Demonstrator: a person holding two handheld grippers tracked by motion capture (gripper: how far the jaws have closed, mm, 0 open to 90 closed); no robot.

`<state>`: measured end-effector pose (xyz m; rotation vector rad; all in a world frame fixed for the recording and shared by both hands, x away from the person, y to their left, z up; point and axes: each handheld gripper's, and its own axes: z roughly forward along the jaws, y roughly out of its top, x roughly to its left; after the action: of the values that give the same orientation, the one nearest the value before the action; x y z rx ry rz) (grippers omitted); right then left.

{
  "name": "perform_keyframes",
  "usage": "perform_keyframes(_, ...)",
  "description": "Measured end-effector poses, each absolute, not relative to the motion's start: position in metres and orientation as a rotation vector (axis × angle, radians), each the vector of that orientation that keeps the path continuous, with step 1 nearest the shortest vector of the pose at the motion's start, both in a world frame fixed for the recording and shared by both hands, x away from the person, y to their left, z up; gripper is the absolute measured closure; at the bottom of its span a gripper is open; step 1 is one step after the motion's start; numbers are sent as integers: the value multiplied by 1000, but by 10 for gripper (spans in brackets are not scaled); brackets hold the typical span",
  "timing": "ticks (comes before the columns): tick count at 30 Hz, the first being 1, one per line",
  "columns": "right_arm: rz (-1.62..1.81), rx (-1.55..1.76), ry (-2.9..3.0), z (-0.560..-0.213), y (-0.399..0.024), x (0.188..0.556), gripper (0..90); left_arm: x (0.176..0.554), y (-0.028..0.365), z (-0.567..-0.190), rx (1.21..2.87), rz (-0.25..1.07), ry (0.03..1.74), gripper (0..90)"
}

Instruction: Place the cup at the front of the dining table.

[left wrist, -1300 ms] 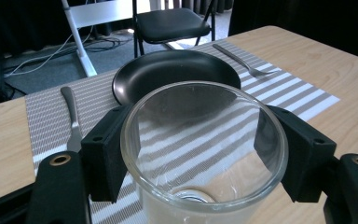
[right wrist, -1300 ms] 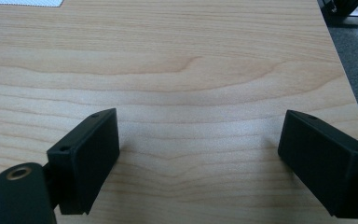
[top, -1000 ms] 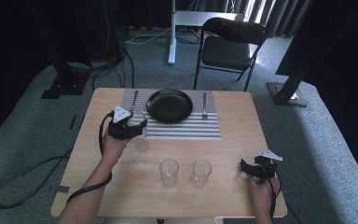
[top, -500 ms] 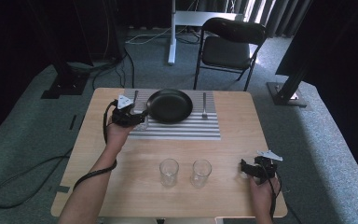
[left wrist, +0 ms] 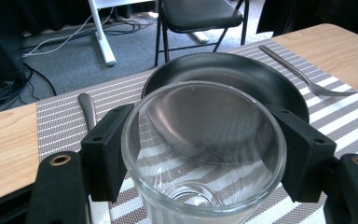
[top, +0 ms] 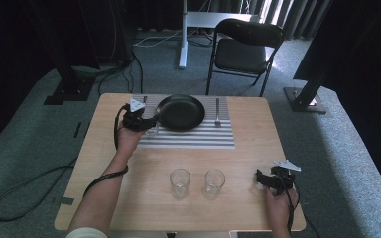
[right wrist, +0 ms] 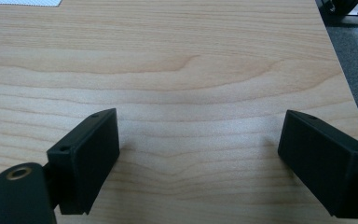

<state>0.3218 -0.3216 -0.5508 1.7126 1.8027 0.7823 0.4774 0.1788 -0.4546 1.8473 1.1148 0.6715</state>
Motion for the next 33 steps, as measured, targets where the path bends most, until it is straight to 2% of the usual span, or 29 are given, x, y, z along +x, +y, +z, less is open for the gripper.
perform_keyframes(13,783,1712,1803,-551,-322,322,119,498,182,-475,1844,665,1192,294)
perform_keyframes(20,783,1712,1802,-551,-322,322,119,495,182,-485,1820,691,1158,291)
perform_keyframes(22,783,1712,1802,-551,-322,322,120,496,182,-486,1790,652,1177,272)
perform_keyframes(24,783,1712,1802,-551,-322,322,120,496,183,-487,1768,616,1196,215)
perform_keyframes(33,782,1713,1802,-551,-322,322,120,487,184,-491,1798,656,1190,215)
